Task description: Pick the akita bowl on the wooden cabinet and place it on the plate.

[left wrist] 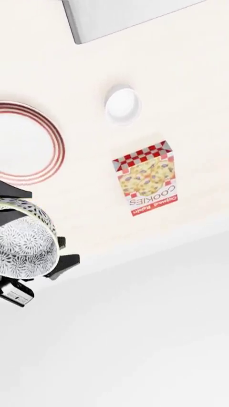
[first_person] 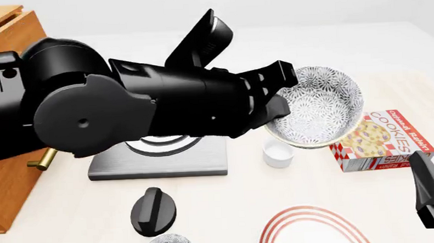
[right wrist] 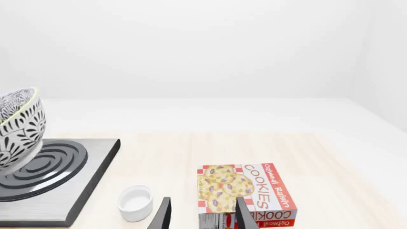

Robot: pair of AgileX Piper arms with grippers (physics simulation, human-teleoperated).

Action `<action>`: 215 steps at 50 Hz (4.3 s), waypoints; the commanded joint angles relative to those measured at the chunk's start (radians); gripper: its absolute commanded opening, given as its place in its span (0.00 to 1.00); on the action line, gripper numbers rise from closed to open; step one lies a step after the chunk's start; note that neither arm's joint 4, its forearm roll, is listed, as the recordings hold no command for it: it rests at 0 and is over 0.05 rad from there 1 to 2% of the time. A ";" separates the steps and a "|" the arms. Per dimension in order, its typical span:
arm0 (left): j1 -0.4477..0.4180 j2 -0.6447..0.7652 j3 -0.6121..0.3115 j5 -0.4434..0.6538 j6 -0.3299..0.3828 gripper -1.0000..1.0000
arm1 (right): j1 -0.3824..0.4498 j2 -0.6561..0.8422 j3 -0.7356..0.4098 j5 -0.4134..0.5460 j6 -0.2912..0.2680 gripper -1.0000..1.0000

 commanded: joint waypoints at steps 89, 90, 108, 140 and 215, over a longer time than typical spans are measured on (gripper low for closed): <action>-0.112 0.123 0.261 -0.364 -0.347 0.00 | 0.000 -0.002 0.000 0.002 0.000 1.00; -0.113 0.125 0.261 -0.364 -0.347 0.00 | 0.000 -0.002 0.000 0.002 0.000 1.00; -0.144 0.140 0.297 -0.398 -0.383 0.00 | 0.000 -0.002 0.000 0.002 0.000 1.00; -0.114 0.165 0.344 -0.453 -0.422 0.00 | 0.000 -0.002 0.000 0.002 0.000 1.00; -0.130 0.329 0.403 -0.626 -0.524 0.00 | 0.000 -0.002 0.000 0.002 0.000 1.00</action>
